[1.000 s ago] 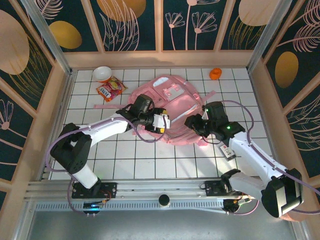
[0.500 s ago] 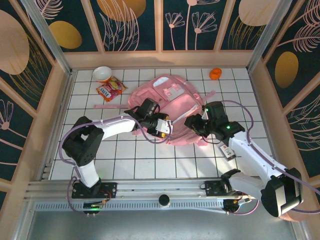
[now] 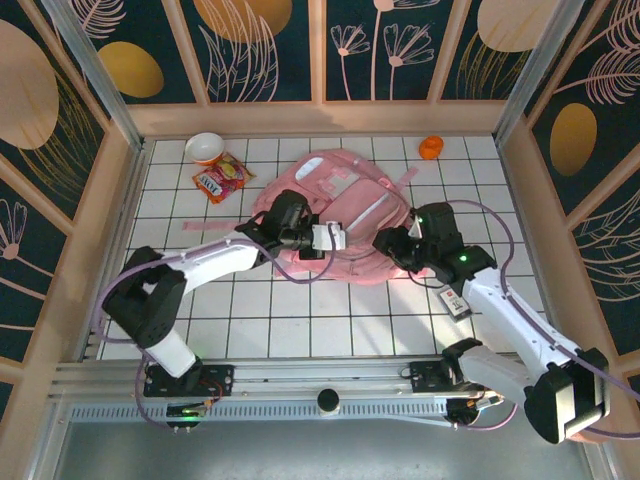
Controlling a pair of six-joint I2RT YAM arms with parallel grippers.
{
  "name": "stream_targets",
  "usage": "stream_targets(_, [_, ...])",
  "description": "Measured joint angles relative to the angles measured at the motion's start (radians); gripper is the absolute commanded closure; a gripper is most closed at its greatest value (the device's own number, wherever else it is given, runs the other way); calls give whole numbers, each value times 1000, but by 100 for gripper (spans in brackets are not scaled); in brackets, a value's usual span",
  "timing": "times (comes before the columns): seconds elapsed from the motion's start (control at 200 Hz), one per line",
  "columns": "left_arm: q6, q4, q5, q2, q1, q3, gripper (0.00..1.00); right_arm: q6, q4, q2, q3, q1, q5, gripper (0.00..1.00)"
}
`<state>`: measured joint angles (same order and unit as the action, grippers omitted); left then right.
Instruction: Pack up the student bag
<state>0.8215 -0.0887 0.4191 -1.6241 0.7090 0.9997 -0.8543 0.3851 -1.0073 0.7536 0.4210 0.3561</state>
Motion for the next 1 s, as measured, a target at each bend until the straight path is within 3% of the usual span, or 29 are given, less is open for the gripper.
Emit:
stream_targets(0.27, [-205,-81,31,126,0,-126,100,-104,-75,-7,5,-72,93,59])
stream_targets(0.55, [-259,-103,41,137,0,-141,100,-185,-143,-80,14,-77,153,59])
stream_targets(0.636, [-260,-103,44,139,0,-142,100,-198,-173,-106,14,-78,167,68])
stream_targets(0.681, [-262,-103,45,139,0,-142,100,-203,-187,-116,14,-78,172,82])
stream_targets(0.771, [-272,-105,57,139,-2,-142,69,-198,-213,-127,14,-80,184,100])
stream_targets(0.871, [-295,-105,96,139,-3,-137,40,-196,-233,-128,14,-81,196,100])
stream_targets(1.001, [-325,-91,122,138,-2,-105,24,-190,-247,-129,14,-81,210,100])
